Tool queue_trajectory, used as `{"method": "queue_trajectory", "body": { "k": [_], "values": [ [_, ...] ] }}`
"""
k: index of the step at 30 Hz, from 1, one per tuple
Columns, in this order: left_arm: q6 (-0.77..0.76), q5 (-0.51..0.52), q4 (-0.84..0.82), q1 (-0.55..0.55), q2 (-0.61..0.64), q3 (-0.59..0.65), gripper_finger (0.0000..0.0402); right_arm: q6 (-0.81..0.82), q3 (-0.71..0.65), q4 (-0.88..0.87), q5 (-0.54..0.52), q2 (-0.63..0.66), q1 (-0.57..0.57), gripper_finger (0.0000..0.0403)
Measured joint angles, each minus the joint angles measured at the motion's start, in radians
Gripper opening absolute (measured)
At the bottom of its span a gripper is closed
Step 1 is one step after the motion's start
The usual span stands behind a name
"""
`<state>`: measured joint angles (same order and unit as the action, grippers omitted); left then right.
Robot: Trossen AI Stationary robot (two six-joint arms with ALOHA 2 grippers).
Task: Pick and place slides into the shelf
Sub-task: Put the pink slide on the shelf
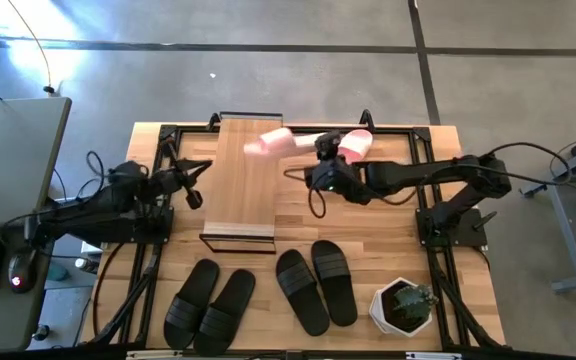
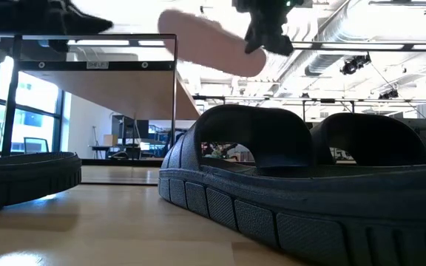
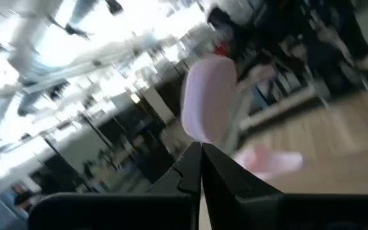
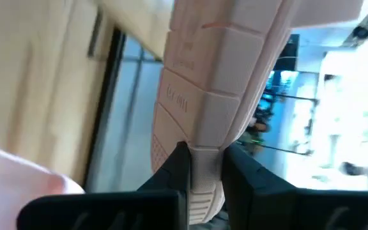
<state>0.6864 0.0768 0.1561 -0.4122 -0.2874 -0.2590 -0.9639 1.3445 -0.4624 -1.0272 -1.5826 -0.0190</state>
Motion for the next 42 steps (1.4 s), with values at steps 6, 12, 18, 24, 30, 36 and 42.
{"method": "queue_trajectory", "body": {
  "k": [6,12,18,24,30,36,42],
  "values": [
    [0.053,0.049,-0.094,0.000,-0.235,-0.106,0.0003,-0.108,0.000,0.053,-0.109,-0.061,-0.001,0.0030],
    [0.106,0.057,-0.108,0.000,-0.396,-0.201,0.0003,-0.123,0.000,0.056,-0.113,-0.062,-0.002,0.0030],
    [0.129,0.059,-0.107,0.000,-0.444,-0.253,0.0015,-0.112,0.000,0.033,-0.143,-0.062,-0.002,0.0030],
    [0.127,0.059,-0.107,0.000,-0.444,-0.259,0.0104,-0.110,0.000,0.029,-0.141,-0.062,-0.002,0.0030],
    [0.130,0.041,-0.107,0.000,-0.447,-0.259,0.0179,-0.115,0.000,0.047,-0.100,-0.062,-0.009,0.0030],
    [0.132,-0.040,-0.101,0.000,-0.489,-0.259,0.0197,-0.136,0.000,0.097,-0.060,-0.062,-0.010,0.0030],
    [0.132,-0.035,-0.070,0.000,-0.525,-0.258,0.0181,-0.163,-0.001,0.126,-0.034,-0.062,-0.010,0.0029]
  ]
}}
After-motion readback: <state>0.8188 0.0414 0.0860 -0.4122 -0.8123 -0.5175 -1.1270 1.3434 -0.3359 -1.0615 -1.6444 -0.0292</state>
